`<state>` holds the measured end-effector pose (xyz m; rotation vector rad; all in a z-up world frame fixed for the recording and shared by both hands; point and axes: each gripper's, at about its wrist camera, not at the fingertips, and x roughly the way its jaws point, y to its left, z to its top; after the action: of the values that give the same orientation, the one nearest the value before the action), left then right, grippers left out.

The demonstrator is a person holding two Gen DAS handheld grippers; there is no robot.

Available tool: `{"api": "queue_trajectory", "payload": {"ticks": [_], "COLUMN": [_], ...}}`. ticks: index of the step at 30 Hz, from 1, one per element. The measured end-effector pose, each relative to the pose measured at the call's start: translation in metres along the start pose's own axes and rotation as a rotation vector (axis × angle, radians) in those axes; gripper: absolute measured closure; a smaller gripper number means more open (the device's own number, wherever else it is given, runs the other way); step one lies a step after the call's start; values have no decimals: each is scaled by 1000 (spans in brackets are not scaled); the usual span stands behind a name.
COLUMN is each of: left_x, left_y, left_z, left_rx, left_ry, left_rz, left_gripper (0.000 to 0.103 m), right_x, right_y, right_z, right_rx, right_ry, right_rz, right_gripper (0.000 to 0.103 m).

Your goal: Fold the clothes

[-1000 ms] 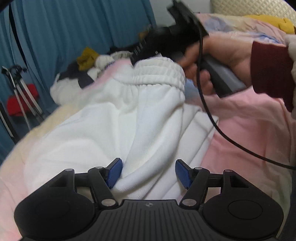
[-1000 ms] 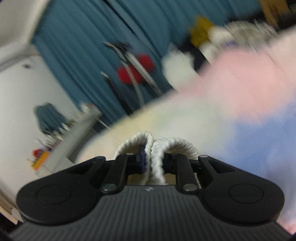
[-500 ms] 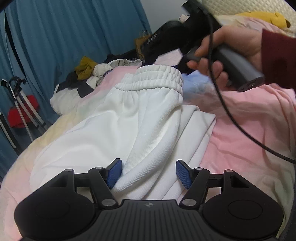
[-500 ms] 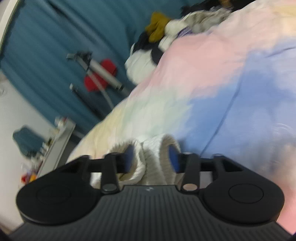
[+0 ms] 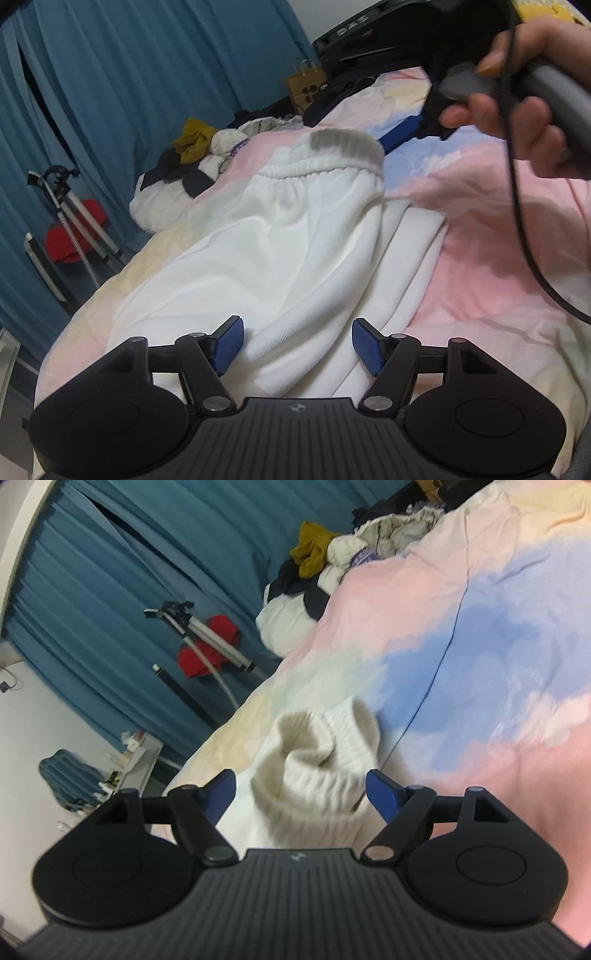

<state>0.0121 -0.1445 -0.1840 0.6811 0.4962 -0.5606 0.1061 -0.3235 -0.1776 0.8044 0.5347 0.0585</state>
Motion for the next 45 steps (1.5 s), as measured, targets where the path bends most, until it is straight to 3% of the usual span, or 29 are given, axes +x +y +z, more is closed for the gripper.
{"api": "queue_trajectory", "payload": {"ticks": [3, 7, 11, 13, 14, 15, 18, 23, 26, 29, 33, 36, 39, 43, 45], "left_x": [5, 7, 7, 5, 4, 2, -6, -17, -11, -12, -26, -33, -31, -4, 12], "left_y": [3, 3, 4, 5, 5, 6, 9, 12, 13, 27, 65, 102, 144, 188, 201], "left_z": [0, 0, 1, 1, 1, 2, 3, 6, 3, 2, 1, -3, -16, -46, -59], "left_rx": [-15, -18, -19, -25, -24, -24, -36, -78, -107, -178, -358, -537, -756, -1025, -1098], "left_ry": [15, 20, 11, 2, -7, -19, -51, -64, -30, -20, -41, -58, -61, 52, 117], "left_rz": [1, 1, -8, -20, -23, -24, -39, -111, -152, -198, -268, -264, -219, -142, -132], "left_gripper": [36, 40, 57, 68, 77, 85, 93, 93, 90, 81, 46, 21, 13, 13, 13], "right_x": [-4, 3, 18, 20, 20, 19, 12, -1, 9, 14, 14, 21, 33, 54, 58], "right_y": [3, 10, -2, -9, -11, -11, -3, -3, -20, -37, -39, -41, -39, -32, -27], "right_z": [-6, -12, -19, -21, -21, -21, -20, -16, -16, -15, -14, -16, -22, -28, -29], "right_rx": [2, -61, -35, 4, 18, 23, -16, -31, 13, 75, 82, 85, 63, -12, -32], "right_ry": [3, 27, 84, 76, 65, 53, 17, -19, 23, 69, 103, 154, 221, 271, 270], "right_rz": [14, -21, -96, -76, -51, -25, -19, -21, -68, -50, -62, -63, -35, -29, -15], "right_gripper": [10, 11, 11, 12, 20, 41, 59, 64, 63, 53, 30, 22, 22, 20, 19]}}
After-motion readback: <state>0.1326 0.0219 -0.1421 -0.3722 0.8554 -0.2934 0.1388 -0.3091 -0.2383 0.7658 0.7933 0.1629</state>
